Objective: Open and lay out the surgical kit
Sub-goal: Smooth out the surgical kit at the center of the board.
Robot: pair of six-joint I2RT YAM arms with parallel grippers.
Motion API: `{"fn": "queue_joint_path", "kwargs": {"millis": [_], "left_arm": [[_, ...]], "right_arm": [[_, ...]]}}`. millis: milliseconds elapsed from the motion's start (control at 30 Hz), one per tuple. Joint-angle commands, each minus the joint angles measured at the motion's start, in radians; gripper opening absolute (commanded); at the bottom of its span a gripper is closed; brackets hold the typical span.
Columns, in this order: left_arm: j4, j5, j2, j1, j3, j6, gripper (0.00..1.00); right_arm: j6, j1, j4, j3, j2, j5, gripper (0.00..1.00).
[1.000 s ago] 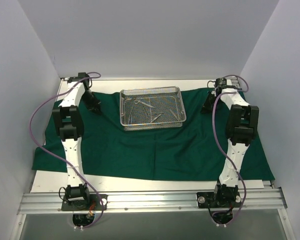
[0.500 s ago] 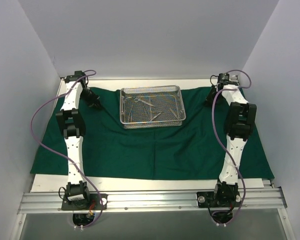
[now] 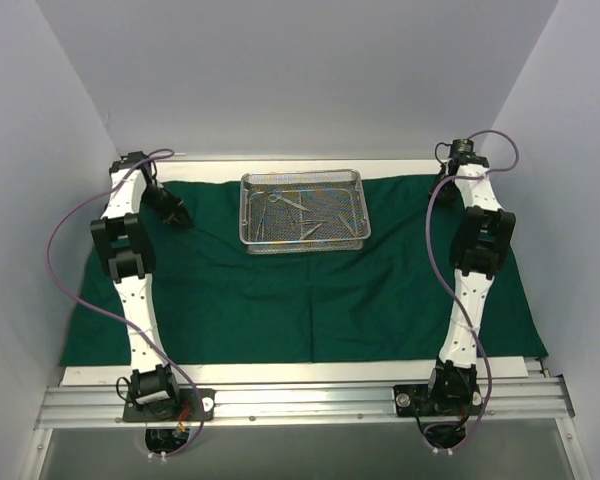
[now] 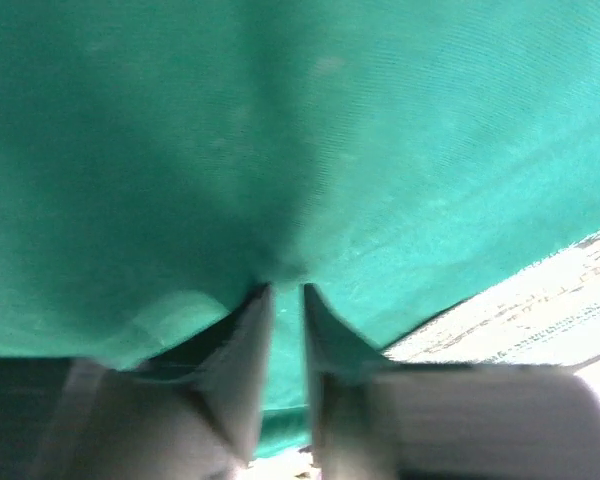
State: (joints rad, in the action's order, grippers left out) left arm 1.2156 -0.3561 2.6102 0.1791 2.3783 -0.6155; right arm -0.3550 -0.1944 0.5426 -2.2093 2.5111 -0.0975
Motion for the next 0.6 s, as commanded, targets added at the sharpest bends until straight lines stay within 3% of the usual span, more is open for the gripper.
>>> {"fn": "queue_joint_path", "kwargs": {"millis": [0,100,200,233,367,400,467,567], "left_arm": [[-0.028,0.198,-0.048,0.008,-0.047,0.132,0.35],[-0.033,0.245,-0.163,-0.015,-0.088,0.171,0.45],[-0.030,0.275,-0.293,-0.047,-0.132,0.194,0.47],[-0.025,0.278,-0.321,-0.058,-0.184,0.192,0.47],[-0.109,0.249,-0.469,-0.064,-0.430,0.181,0.47],[-0.161,0.241,-0.517,-0.063,-0.533,0.181,0.48],[-0.188,0.218,-0.544,-0.064,-0.601,0.180,0.46],[-0.205,0.174,-0.546,-0.076,-0.689,0.161,0.35]], "right_arm": [[0.060,0.007,0.112,0.071,-0.087,0.038,0.03],[0.047,0.035,0.108,0.121,-0.211,-0.002,0.14],[0.022,0.038,0.092,0.279,-0.354,-0.056,0.33],[0.016,0.038,0.077,0.386,-0.392,-0.067,0.33],[0.036,0.065,0.031,0.664,-0.611,-0.103,0.29],[0.053,0.100,0.001,0.713,-0.642,-0.122,0.26],[0.068,0.147,-0.035,0.831,-0.707,-0.161,0.20],[0.059,0.226,-0.067,0.936,-0.727,-0.202,0.04]]}}
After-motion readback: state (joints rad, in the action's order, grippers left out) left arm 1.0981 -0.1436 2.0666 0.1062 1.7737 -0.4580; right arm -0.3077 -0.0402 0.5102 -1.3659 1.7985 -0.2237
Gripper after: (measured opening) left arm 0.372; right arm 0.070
